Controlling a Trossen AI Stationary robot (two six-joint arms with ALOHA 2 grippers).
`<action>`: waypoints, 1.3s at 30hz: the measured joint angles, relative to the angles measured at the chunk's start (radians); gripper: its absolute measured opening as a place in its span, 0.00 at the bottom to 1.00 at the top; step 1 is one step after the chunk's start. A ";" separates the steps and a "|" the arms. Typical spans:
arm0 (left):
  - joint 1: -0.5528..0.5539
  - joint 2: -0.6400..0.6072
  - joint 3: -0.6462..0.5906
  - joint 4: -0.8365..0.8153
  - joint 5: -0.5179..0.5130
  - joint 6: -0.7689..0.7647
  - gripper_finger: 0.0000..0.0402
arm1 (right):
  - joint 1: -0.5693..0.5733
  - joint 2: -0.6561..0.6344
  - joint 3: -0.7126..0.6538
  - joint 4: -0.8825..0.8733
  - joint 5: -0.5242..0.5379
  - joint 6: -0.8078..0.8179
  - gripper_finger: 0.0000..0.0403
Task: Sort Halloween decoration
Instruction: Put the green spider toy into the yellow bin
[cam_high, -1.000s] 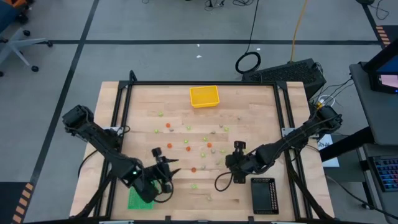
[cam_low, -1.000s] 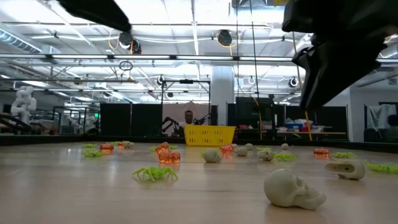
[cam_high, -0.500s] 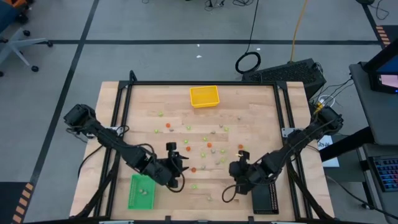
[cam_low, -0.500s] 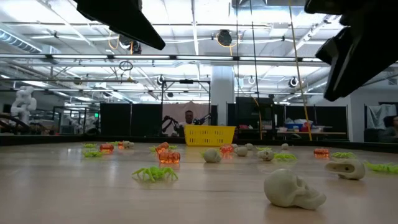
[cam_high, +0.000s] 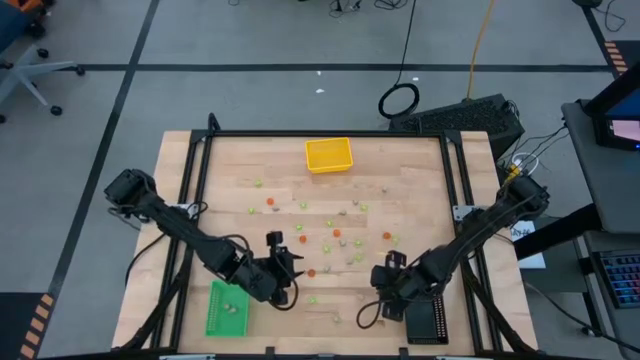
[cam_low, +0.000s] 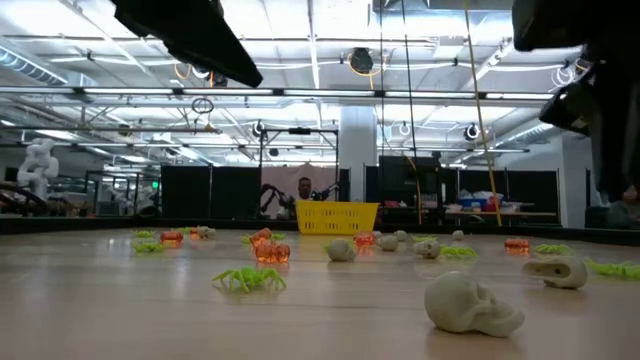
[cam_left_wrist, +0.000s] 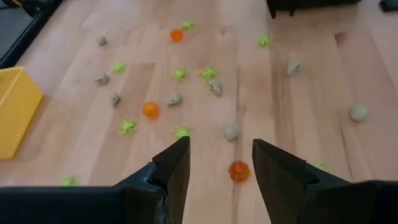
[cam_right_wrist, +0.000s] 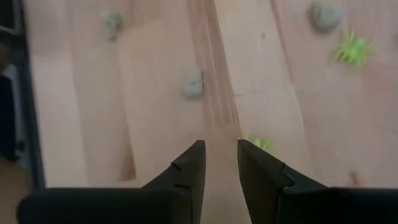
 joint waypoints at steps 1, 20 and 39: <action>-0.004 0.008 0.000 0.015 0.000 0.000 0.43 | 0.000 0.009 0.000 -0.003 0.000 -0.001 0.20; -0.052 0.048 0.000 0.091 -0.001 0.000 0.43 | -0.003 0.086 0.000 -0.081 -0.021 -0.004 0.37; -0.052 0.048 0.000 0.084 -0.003 0.001 0.43 | -0.039 0.166 0.004 -0.073 -0.055 -0.030 0.35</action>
